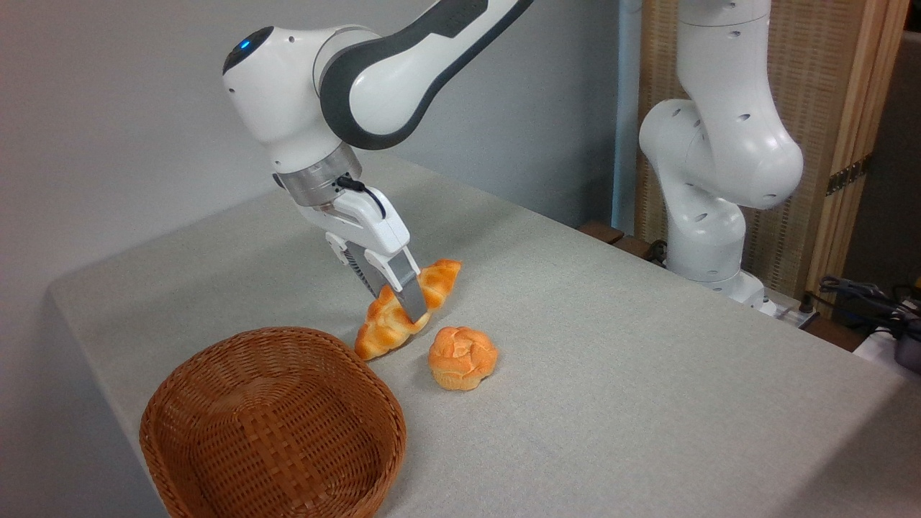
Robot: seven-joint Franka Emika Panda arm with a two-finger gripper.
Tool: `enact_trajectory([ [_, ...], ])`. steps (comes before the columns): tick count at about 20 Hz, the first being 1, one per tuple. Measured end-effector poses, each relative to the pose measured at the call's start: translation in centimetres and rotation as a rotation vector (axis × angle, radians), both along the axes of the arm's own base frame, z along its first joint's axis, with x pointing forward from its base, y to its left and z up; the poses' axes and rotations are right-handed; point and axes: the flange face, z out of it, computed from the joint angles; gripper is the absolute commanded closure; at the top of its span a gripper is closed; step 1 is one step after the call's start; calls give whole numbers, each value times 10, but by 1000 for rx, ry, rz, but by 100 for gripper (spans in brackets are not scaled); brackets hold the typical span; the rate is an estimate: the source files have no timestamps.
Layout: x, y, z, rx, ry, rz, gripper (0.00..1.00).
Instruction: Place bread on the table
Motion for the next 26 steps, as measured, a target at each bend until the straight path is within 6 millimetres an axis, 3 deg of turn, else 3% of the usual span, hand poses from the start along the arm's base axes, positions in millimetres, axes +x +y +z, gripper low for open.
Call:
enact_trajectory([
  [5, 2, 0, 3, -2, -7, 1, 0],
  [9, 16, 8, 36, -24, -75, 20, 0],
  [11, 25, 30, 67, -44, -129, 24, 0],
  [15, 25, 107, 142, -120, -210, -4, 0],
  [17, 21, 136, 172, -147, -226, -36, 0],
  [21, 24, 153, 198, -150, -265, -45, 0],
  [26, 33, 150, 205, -150, -233, -48, 0],
])
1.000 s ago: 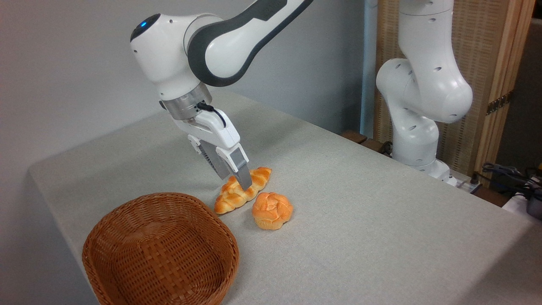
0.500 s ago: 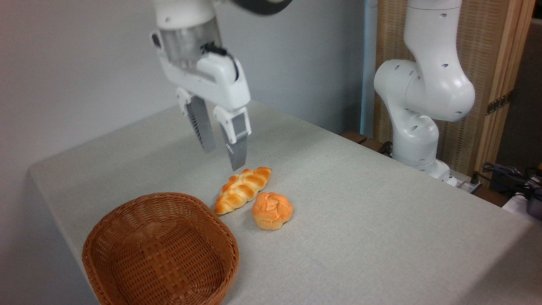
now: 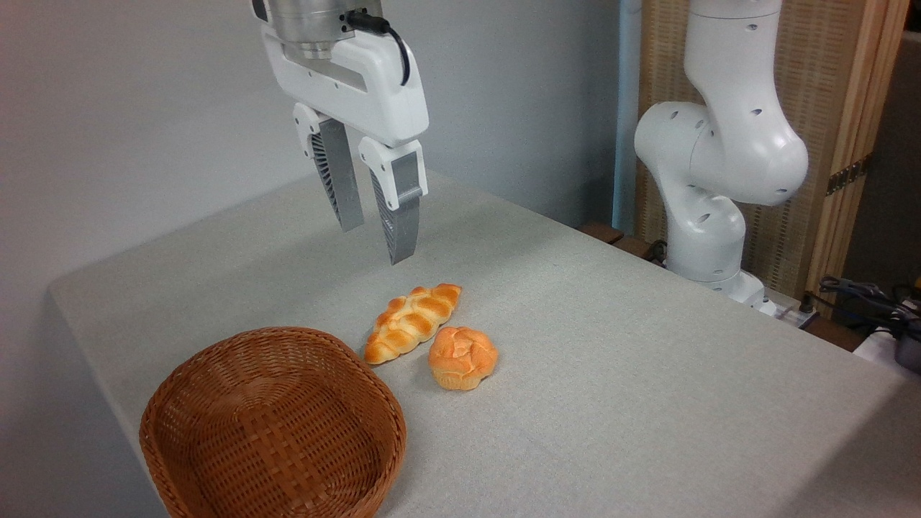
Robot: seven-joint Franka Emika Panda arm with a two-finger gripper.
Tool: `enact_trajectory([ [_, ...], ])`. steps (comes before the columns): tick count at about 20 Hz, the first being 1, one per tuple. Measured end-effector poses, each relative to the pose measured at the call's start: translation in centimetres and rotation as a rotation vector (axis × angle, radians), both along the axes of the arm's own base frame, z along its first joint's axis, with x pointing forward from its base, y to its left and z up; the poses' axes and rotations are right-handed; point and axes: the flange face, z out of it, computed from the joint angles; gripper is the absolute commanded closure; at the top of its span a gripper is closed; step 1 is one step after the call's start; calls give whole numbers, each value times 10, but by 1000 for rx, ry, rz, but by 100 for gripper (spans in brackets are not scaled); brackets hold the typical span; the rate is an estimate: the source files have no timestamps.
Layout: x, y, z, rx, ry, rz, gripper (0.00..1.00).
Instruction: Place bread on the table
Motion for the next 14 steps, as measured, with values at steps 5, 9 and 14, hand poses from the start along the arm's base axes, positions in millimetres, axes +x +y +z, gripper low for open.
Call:
enact_trajectory([
  [5, 5, 0, -2, 0, 9, -1, 0],
  [9, 5, -1, -3, 1, 9, -2, 0],
  [14, 6, -2, -4, 1, 11, -3, 0],
])
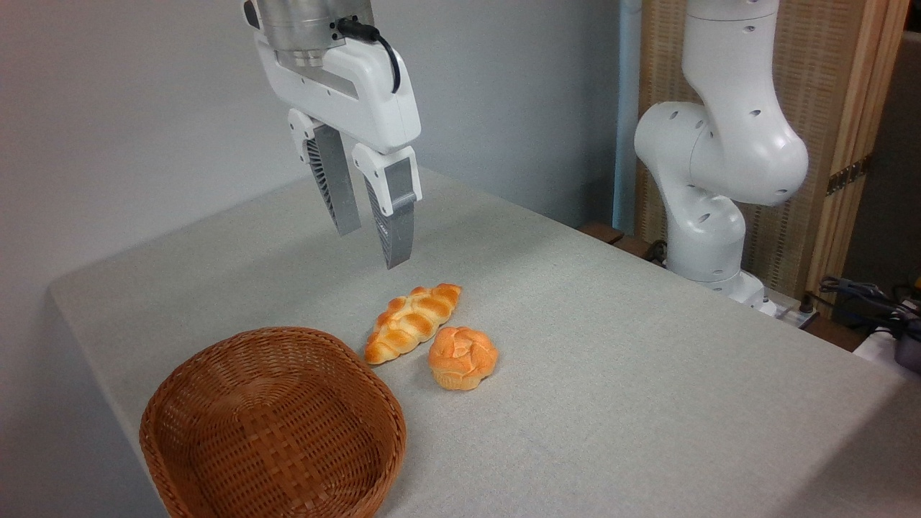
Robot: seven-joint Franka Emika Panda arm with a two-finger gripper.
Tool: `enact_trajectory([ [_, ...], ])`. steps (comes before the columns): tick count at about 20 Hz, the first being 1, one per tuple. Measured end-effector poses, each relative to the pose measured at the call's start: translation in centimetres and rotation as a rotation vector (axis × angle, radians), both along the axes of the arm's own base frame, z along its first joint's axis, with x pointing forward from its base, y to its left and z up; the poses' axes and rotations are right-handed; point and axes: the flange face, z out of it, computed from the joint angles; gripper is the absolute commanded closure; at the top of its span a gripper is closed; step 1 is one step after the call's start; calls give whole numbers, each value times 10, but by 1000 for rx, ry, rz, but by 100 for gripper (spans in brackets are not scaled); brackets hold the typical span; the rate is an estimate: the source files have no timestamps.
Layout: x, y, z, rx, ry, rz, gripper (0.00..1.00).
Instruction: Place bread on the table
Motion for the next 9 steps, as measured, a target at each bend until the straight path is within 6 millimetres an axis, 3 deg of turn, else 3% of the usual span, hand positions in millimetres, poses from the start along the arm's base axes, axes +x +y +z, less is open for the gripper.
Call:
enact_trajectory([
  [9, 1, 3, 1, 0, -2, 47, 0],
])
